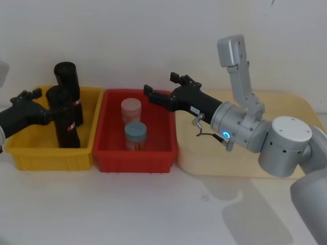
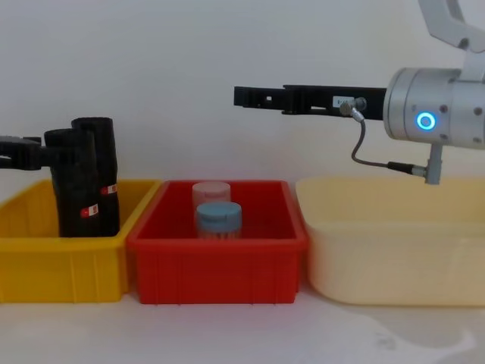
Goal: Pick up the garbage bag with the one hand and transfer it to the other hand.
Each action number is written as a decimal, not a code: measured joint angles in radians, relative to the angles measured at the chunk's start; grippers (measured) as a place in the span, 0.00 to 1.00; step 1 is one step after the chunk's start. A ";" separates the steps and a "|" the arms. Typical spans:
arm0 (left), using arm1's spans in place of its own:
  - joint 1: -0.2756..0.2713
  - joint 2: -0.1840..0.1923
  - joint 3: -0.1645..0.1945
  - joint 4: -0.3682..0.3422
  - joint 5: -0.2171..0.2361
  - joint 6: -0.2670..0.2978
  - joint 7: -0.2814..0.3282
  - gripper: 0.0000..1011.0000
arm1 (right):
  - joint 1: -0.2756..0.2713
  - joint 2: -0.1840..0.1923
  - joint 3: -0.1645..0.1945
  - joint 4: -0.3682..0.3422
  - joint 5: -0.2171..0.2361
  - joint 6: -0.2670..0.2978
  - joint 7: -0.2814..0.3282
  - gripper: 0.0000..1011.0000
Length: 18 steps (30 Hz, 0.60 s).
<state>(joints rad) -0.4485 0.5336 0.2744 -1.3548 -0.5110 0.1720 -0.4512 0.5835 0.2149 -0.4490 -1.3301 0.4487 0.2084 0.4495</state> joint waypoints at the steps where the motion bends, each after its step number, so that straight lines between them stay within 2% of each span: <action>1: -0.004 -0.001 0.002 0.004 0.002 -0.003 -0.001 0.99 | 0.001 -0.001 0.000 0.002 0.002 0.002 0.001 0.99; 7: -0.015 -0.003 0.008 0.016 0.010 -0.013 -0.003 0.95 | 0.007 -0.002 -0.002 0.019 0.019 0.016 0.010 0.99; 12: -0.020 -0.005 0.011 0.022 0.014 -0.017 -0.003 0.82 | 0.014 -0.003 -0.006 0.033 0.029 0.026 0.015 0.99; 13: -0.021 -0.005 0.011 0.023 0.014 -0.018 -0.003 0.82 | 0.015 -0.003 -0.007 0.035 0.030 0.027 0.015 0.99; 18: -0.024 -0.006 0.013 0.028 0.017 -0.022 -0.004 0.65 | 0.024 -0.002 -0.015 0.050 0.033 0.037 0.017 0.99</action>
<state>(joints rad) -0.4730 0.5280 0.2875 -1.3271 -0.4943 0.1504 -0.4553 0.6071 0.2129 -0.4644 -1.2805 0.4815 0.2454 0.4662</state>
